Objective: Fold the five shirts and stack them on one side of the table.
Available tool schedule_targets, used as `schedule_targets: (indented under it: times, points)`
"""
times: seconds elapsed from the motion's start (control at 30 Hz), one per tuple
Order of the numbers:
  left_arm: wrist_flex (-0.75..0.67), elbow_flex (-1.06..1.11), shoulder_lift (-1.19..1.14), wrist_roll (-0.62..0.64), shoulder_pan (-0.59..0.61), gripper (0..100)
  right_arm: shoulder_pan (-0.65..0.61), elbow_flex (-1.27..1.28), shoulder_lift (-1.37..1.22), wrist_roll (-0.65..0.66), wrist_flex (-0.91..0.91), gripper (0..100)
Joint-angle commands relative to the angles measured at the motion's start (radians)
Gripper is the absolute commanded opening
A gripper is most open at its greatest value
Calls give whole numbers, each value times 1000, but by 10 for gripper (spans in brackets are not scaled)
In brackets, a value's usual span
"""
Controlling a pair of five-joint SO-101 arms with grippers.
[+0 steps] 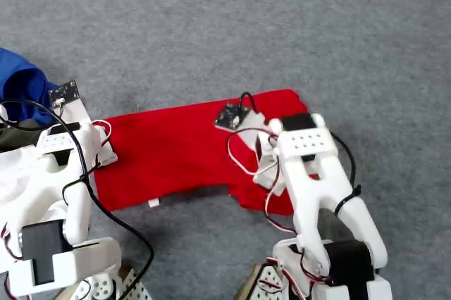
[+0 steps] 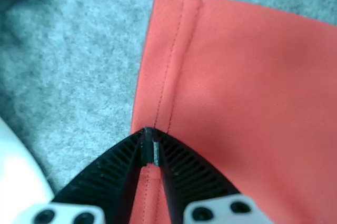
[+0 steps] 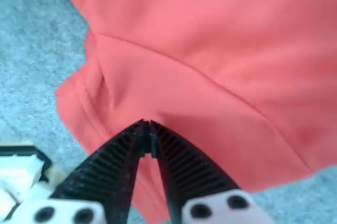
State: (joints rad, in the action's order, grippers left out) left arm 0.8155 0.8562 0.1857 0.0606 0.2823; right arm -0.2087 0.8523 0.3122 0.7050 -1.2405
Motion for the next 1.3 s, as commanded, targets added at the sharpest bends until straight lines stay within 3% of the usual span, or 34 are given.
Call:
schedule_targets:
  times: [0.0,0.13,0.33,0.47,0.6,0.73,1.0,1.27]
  points:
    - [-17,-2,12,-11,9,21,21,74,-12,6,101,5]
    - [29,-57,22,-6,5,20,24,15,4,-3,28,5]
    - [445,-416,36,-3,6,20,125,-344,82,-28,-180,4]
    - [539,-569,28,-2,-2,20,147,-547,41,-28,-193,4]
    - [512,-578,19,34,-60,20,148,-641,-124,-68,-130,5]
    - [333,-474,-71,101,-98,19,148,-696,-348,-129,-14,4]
    - [150,-404,-329,100,2,19,214,-940,-753,-183,6,4]
    - [183,-540,-432,40,31,19,323,-1244,-1012,-181,-126,3]
